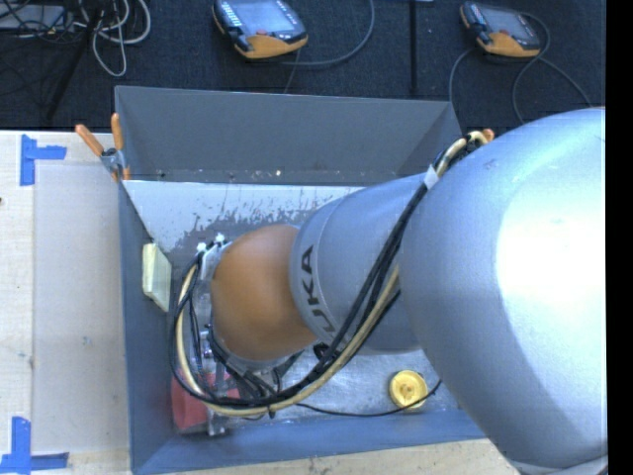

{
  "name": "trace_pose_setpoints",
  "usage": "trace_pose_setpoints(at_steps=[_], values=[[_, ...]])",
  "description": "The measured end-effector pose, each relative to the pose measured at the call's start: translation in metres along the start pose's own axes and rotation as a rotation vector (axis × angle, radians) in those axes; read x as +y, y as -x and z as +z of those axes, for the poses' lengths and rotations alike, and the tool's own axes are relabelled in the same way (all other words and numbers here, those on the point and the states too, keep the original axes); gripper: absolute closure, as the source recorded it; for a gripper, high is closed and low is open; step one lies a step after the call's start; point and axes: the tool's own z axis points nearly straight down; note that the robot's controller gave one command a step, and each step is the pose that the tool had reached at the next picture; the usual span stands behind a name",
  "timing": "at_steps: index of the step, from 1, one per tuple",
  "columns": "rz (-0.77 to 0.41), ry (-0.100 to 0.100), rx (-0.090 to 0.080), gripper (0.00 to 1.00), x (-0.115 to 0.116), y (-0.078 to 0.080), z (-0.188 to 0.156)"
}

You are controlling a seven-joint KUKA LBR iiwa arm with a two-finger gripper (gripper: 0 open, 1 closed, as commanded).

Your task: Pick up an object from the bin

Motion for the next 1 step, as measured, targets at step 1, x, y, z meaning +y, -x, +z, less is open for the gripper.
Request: trace_pose_setpoints(at_steps=[1], values=[[-0.157,0.007,-0.006,1.00,-0.0030,-0.0010,-0.0064]])
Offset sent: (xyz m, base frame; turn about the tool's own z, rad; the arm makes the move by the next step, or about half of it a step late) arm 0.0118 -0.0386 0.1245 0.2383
